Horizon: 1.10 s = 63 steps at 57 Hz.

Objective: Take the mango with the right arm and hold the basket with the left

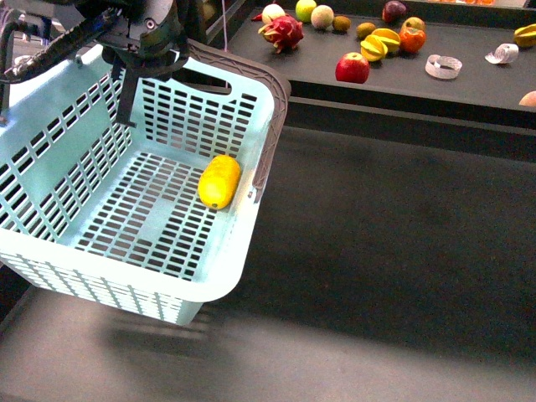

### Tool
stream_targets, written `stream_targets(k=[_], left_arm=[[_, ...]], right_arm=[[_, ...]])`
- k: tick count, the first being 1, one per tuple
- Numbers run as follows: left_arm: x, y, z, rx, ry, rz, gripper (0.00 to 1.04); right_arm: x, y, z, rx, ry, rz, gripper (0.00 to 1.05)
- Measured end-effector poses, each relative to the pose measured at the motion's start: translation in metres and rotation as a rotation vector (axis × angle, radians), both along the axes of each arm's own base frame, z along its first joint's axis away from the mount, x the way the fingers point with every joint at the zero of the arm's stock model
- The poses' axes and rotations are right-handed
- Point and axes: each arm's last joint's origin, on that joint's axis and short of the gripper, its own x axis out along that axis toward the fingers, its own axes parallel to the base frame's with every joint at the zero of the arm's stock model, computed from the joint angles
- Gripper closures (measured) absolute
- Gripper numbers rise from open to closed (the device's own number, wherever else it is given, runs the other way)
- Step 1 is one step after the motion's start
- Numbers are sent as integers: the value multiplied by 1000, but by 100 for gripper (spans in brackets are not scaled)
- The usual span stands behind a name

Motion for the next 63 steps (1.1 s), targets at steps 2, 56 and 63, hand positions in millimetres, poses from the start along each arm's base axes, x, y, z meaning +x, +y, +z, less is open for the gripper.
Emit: stream_targets(k=[2,56,63], left_arm=[[2,2,-5,-24,3,1,99],[-30,11,9,-71,15,-88,9],[-52,27,35,-29,-45,-74,8]], right_arm=[[0,0,0,0,0,0,8],[0,0,0,0,0,0,8],[0,0,0,0,-1,0,8]])
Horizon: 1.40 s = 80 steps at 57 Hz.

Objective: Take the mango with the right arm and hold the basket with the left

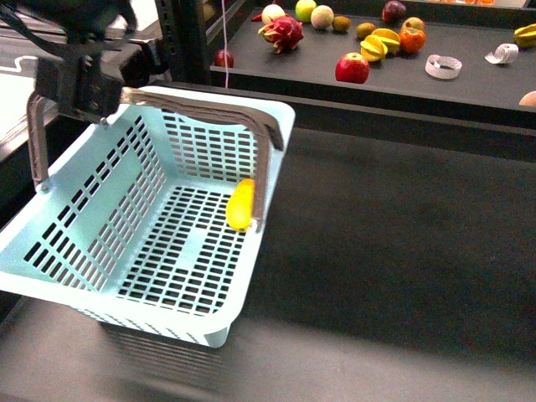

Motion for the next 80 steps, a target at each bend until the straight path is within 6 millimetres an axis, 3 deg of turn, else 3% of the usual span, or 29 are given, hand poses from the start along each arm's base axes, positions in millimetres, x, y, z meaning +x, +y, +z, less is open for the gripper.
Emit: stream_targets(k=[9,30,40,53,57,62,70,78,80], left_arm=[[-29,29,20,63,-40,27,8],[-111,105,17,304,-39,192,8],[-144,118,11,381,16,242,8],[-147,121,10,409,26,214,9],[-152,124,2,527,-124,-80,23],[-167,120,-2,862,-255,-343,41],[-185,120,-6,1124,-250,-399,70],[-200,120,-13,1180,-234,-414,101],[-203,120,-14,1185,-234,-413,103]], right_arm=[[0,0,0,0,0,0,8],[0,0,0,0,0,0,8],[0,0,0,0,0,0,8],[0,0,0,0,0,0,8],[0,0,0,0,0,0,8],[0,0,0,0,0,0,8],[0,0,0,0,0,0,8],[0,0,0,0,0,0,8],[0,0,0,0,0,0,8]])
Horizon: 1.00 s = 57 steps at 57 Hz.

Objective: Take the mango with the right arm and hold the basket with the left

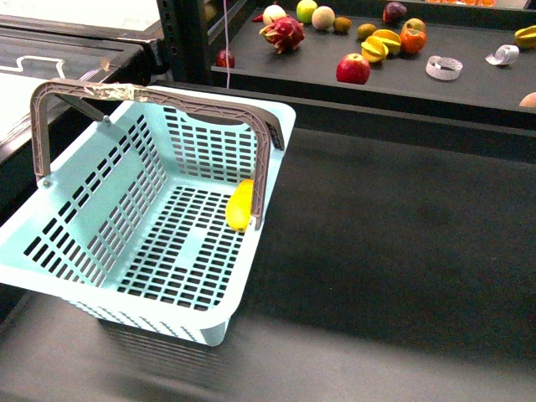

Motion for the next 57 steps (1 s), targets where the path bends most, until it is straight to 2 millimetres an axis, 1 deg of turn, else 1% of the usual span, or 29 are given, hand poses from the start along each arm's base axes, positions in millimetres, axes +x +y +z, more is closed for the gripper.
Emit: stream_targets(k=[9,15,35,57], left_arm=[[-12,0,-4,6,0,0,103],[-19,0,-11,9,-8,0,103],[-36,0,-5,14,-31,0,103],[-48,0,-5,16,-33,1,103]], right_arm=[[0,0,0,0,0,0,8],[0,0,0,0,0,0,8],[0,0,0,0,0,0,8],[0,0,0,0,0,0,8]])
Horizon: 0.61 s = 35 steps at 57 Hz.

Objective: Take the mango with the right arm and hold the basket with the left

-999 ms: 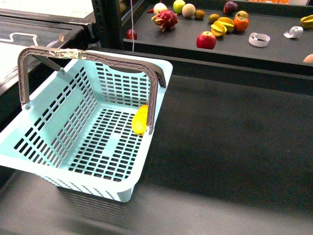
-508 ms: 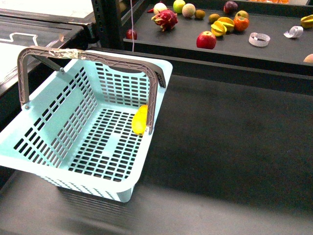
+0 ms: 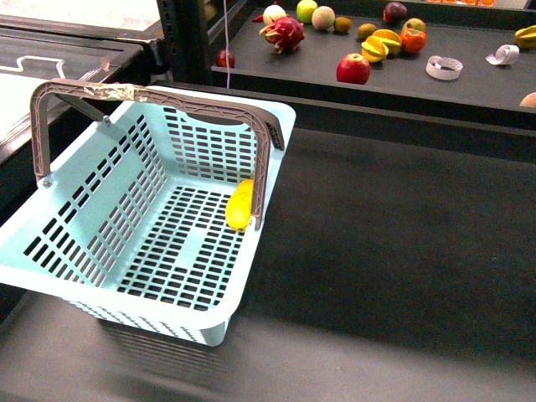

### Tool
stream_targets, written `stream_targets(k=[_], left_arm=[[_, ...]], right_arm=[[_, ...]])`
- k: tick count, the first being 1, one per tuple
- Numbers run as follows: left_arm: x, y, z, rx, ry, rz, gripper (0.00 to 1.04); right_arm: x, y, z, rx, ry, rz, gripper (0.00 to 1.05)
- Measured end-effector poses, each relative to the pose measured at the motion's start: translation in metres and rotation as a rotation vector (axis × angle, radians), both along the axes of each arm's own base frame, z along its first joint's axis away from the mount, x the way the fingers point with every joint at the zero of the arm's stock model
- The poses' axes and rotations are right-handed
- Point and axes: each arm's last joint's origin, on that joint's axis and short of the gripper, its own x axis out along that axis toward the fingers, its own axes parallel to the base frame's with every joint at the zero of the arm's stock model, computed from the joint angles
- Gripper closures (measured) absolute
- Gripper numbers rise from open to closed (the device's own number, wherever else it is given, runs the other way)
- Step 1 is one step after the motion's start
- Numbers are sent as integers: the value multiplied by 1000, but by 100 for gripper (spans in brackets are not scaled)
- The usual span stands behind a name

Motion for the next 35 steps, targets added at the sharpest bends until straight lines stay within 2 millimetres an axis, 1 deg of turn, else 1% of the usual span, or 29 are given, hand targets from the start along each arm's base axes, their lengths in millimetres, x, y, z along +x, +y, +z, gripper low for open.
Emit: stream_targets(k=[12,16,20,35], left_arm=[[-5,0,-1,0,1,0,103],[-11,0,-5,0,33,-1,103],[-15,0,-4,0,9,0,103],[-16,0,-4,0,8,0,103]], right_arm=[[0,0,0,0,0,0,8],[0,0,0,0,0,0,8],[0,0,0,0,0,0,8],[0,0,0,0,0,0,8]])
